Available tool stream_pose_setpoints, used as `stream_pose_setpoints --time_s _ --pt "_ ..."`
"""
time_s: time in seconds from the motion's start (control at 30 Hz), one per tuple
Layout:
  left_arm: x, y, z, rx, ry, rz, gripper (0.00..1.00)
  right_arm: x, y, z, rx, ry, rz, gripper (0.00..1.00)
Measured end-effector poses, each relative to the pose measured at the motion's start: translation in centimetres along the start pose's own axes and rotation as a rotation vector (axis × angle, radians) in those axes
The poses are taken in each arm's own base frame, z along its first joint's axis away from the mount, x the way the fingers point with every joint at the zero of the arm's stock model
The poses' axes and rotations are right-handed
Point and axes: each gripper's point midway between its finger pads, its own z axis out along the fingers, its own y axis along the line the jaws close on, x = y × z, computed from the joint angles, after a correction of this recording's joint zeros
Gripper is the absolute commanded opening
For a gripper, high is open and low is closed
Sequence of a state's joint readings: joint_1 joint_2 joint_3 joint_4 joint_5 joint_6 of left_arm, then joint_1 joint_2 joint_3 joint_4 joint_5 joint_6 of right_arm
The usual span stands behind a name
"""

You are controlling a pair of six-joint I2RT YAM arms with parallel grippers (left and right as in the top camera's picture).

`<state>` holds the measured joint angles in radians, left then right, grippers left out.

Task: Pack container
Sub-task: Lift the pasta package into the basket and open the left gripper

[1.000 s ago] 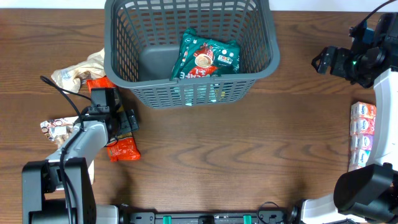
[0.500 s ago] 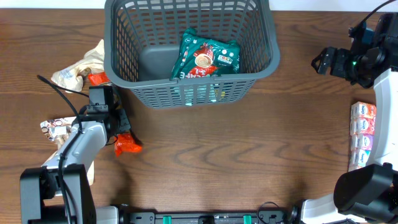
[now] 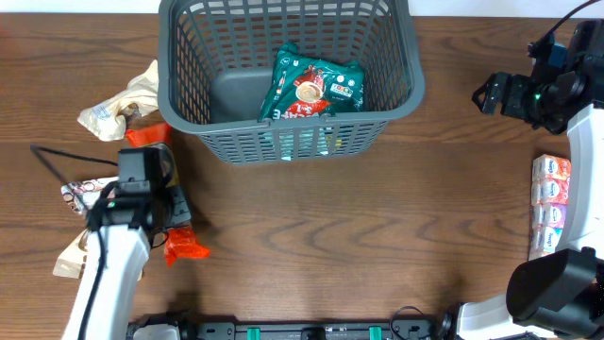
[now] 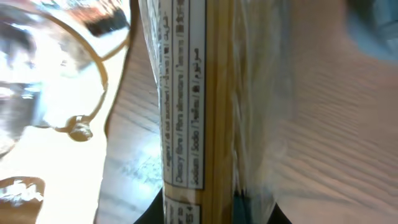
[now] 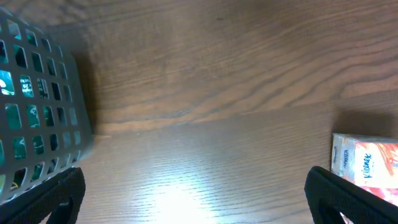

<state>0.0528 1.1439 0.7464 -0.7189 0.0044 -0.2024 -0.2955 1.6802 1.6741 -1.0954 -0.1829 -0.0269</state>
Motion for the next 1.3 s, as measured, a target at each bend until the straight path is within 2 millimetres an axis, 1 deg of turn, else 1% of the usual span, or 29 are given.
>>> stream_pose_setpoints --time_s 0.13,0.23,0.37,0.5,0.57,0.63,0.7,0.73,0.77,0.83,0.9,0.97,1.03,1.1,1.13,1.17,1.2,1.23,1.3 --pt "-2.0 -0.3 -3.8 0.021 -0.079 -0.004 0.05 0.0 0.0 0.0 0.000 0.000 0.000 0.99" --pt "-4.4 -0.8 -7.3 0.036 -0.149 -0.008 0.06 0.0 0.0 0.0 0.000 0.000 -0.003 0.99" --pt "-9.0 -1.7 -13.2 0.077 -0.295 -0.016 0.05 0.0 0.0 0.0 0.000 0.000 -0.004 0.99" --pt "-13.2 -2.6 -18.7 0.113 -0.433 -0.019 0.05 0.0 0.0 0.0 0.000 0.001 -0.004 0.99" --pt "-14.8 -3.0 -20.5 0.120 -0.482 0.000 0.05 0.0 0.0 0.0 0.000 0.001 -0.006 0.99" --pt "-16.7 -3.7 -22.1 0.118 -0.527 0.055 0.05 0.0 0.0 0.0 0.000 0.000 -0.006 0.99" --pt "-18.2 -4.9 -23.2 0.118 -0.558 0.138 0.05 0.0 0.0 0.0 0.000 0.000 -0.006 0.99" --pt "-19.1 -5.8 -23.7 0.117 -0.572 0.201 0.05 0.0 0.0 0.0 0.000 0.000 -0.006 0.99" --pt "-19.8 -6.6 -24.1 0.119 -0.586 0.251 0.05 0.0 0.0 0.0 0.000 0.001 -0.006 0.99" --pt "-21.5 -8.9 -24.6 0.119 -0.613 0.385 0.05 0.0 0.0 0.0 0.000 0.000 -0.006 0.99" --pt "-22.9 -11.6 -24.8 0.118 -0.640 0.538 0.06 0.0 0.0 0.0 0.000 0.000 -0.007 0.99" --pt "-24.3 -14.5 -24.3 0.107 -0.674 0.721 0.06 0.0 0.0 0.0 0.000 0.000 -0.007 0.99" --pt "-24.6 -17.4 -23.6 0.110 -0.701 0.866 0.06 0.0 0.0 0.0 0.000 0.000 -0.008 0.99" --pt "-24.4 -20.2 -22.2 0.117 -0.707 1.022 0.06 0.0 0.0 0.0 0.000 0.000 -0.008 0.99" --pt "-23.9 -21.7 -21.0 0.130 -0.695 1.106 0.05 0.0 0.0 0.0 0.000 0.000 -0.010 0.99" --pt "-23.4 -22.8 -20.2 0.142 -0.683 1.166 0.06 0.0 0.0 0.0 0.000 0.000 -0.011 0.99" --pt "-22.7 -24.3 -18.8 0.162 -0.660 1.236 0.05 0.0 0.0 0.0 0.000 0.000 -0.012 0.99" --pt "-22.2 -25.2 -17.9 0.176 -0.644 1.280 0.06 0.0 0.0 0.0 0.000 0.000 -0.014 0.99" --pt "-20.6 -27.3 -15.4 0.213 -0.588 1.369 0.06 0.0 0.0 0.0 0.000 -0.001 -0.015 0.99"
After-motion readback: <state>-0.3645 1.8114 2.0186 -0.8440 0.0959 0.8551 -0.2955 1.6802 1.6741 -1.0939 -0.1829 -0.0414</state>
